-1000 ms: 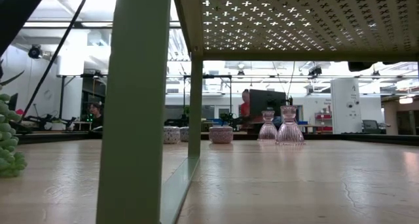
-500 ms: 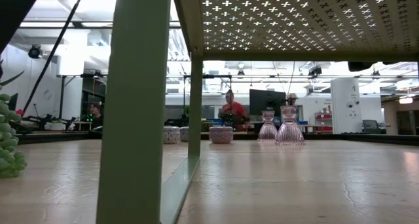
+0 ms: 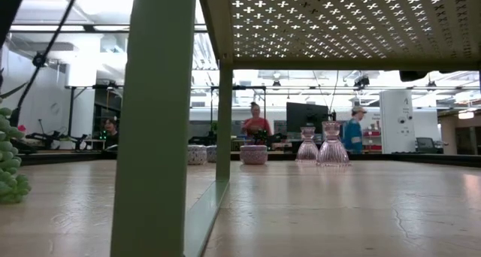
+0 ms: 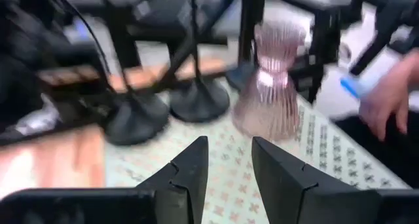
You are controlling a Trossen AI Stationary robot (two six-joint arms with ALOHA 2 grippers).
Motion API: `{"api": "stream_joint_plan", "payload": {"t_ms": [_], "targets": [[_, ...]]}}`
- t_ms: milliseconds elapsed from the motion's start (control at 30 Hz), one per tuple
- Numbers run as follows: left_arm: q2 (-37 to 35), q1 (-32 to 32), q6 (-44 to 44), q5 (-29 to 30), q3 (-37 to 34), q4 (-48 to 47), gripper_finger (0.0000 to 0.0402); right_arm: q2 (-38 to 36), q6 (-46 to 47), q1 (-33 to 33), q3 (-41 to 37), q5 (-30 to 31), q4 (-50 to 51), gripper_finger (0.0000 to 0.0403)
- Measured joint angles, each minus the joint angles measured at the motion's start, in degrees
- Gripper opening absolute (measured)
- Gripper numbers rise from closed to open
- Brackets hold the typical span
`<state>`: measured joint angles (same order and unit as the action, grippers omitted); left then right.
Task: Pick & Place candle stick holders
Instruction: Put the bottom pink glass candle holder on the shelf aligned with the other pink glass candle holder
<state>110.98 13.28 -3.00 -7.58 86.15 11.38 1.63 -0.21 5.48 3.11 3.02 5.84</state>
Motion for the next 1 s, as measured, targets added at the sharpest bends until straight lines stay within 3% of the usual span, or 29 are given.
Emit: {"api": "stream_joint_plan", "payload": {"t_ms": [167, 433, 500, 567, 767, 1000], "targets": [[-12.6, -3.1, 1.7, 2.5, -13.7, 3.8, 0.0122, 0.2, 0.0, 0.0, 0.0, 0.0, -0.1, 0.0008], [-31.1, -6.6, -1.7, 26.3, -31.3, 2.0, 0.0122, 0.5, 0.0, 0.0, 0.0, 0.0, -0.1, 0.0008], [-34.5, -8.8, -2.0, 28.0, -33.8, 0.1, 0.0122, 0.5, 0.0, 0.0, 0.0, 0.0, -0.2, 0.0008], [-37.0, -11.9, -1.1, 25.2, -34.6, -0.9, 0.0122, 0.5, 0.0, 0.0, 0.0, 0.0, -0.2, 0.0008], [-36.7, -22.8, 5.4, 7.4, -31.6, -5.5, 0.0122, 0.7, 0.0, 0.0, 0.0, 0.0, -0.2, 0.0008], [-25.0, -29.8, 2.0, -0.5, -15.0, -24.2, 0.0122, 0.7, 0.0, 0.0, 0.0, 0.0, -0.1, 0.0008]]}}
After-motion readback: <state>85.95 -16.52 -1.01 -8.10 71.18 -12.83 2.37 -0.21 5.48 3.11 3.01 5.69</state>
